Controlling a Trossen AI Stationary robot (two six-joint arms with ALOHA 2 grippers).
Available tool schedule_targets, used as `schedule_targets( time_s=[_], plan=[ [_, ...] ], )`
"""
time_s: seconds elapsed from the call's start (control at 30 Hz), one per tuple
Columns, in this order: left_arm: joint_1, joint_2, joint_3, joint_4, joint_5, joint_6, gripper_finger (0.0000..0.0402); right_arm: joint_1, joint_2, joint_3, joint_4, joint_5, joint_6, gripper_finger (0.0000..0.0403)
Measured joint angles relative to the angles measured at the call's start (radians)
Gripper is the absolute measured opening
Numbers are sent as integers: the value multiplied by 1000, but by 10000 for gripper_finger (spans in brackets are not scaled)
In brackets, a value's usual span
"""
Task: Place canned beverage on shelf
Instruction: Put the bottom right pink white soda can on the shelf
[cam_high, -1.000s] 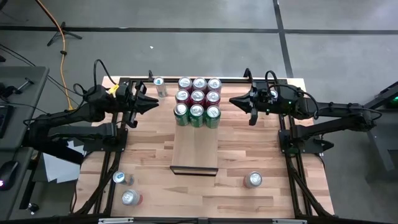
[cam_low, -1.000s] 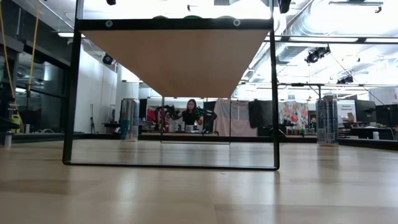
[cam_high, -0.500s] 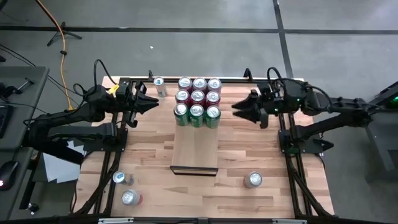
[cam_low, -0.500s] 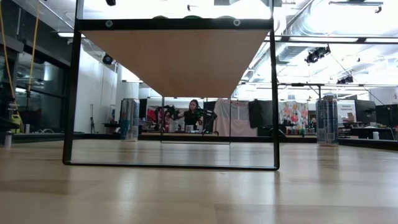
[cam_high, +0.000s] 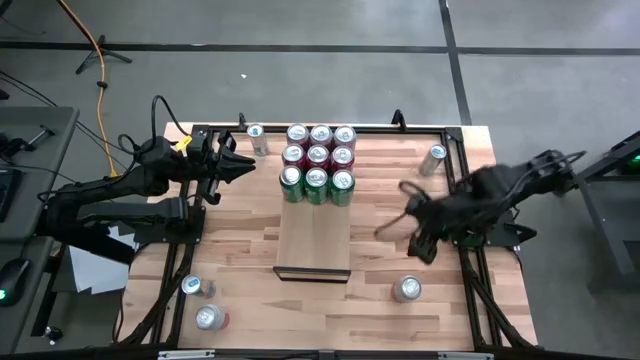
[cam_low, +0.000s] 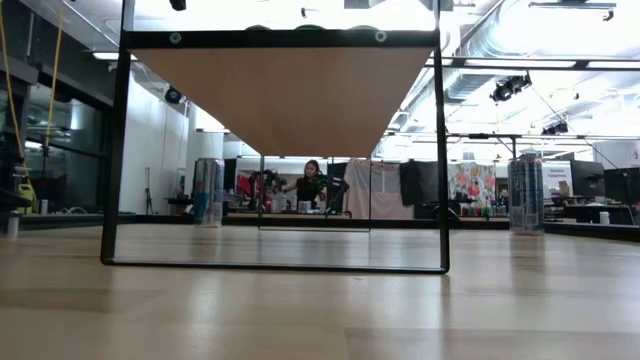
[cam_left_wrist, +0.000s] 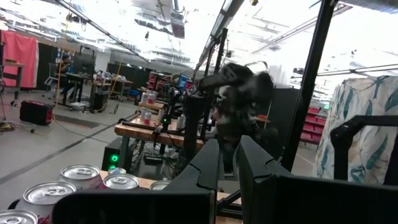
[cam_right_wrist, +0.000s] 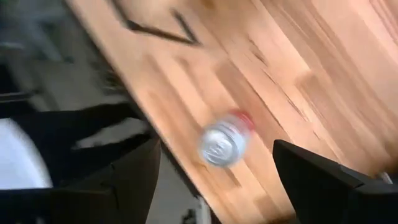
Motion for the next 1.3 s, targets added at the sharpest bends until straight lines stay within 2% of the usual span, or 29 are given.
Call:
schedule_targets(
  time_s=[0.17, 0.33, 0.5, 0.73, 0.83, 1.1, 1.3],
  plan=[
    [0, 0, 0, 0, 0, 0, 1, 116, 86, -60, 43, 26, 168, 296],
    [0, 0, 0, 0, 0, 0, 1, 198, 201, -77, 78, 36, 246, 296],
    [0, 0, 0, 0, 0, 0, 1, 215, 315, -77, 69, 18, 310, 296],
    [0, 0, 0, 0, 1, 0, 1, 214, 419, -77, 24, -28, 307, 296],
    [0, 0, 0, 0, 1, 0, 1, 214, 442, -77, -8, -45, 306, 296],
    [0, 0, 0, 0, 1, -1, 1, 214, 448, -101, 41, -50, 313, 296],
    [0, 0, 0, 0, 5, -9, 1, 212, 437, -210, 142, -157, 324, 297]
  ],
)
